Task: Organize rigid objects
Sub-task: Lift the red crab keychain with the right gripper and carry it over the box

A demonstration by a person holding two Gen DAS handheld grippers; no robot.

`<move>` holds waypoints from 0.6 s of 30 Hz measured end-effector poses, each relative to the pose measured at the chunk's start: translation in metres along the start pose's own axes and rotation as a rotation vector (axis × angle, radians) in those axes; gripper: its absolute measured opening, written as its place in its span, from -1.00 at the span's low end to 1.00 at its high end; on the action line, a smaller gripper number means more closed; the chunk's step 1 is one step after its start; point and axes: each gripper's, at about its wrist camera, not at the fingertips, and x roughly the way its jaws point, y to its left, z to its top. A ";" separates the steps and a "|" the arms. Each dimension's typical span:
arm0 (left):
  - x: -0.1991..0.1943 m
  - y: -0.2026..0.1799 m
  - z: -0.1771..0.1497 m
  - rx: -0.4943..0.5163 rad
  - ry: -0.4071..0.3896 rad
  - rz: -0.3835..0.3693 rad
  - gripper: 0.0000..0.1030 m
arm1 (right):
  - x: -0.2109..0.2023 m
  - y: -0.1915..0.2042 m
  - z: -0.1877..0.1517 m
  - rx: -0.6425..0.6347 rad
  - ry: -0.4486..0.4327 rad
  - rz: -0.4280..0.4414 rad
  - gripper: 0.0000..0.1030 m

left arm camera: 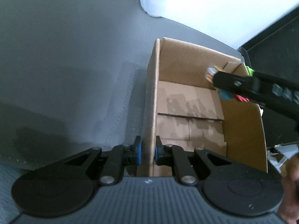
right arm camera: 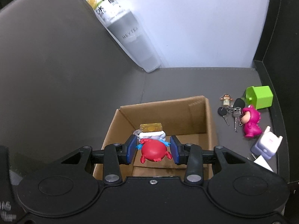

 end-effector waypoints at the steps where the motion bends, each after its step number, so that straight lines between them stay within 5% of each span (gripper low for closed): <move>1: 0.000 0.000 0.000 -0.001 0.000 -0.002 -0.75 | 0.004 0.000 0.001 0.009 0.006 0.001 -0.25; 18: -0.004 0.010 -0.001 -0.020 -0.010 -0.046 -0.72 | 0.055 -0.004 0.001 0.147 0.145 0.013 -0.25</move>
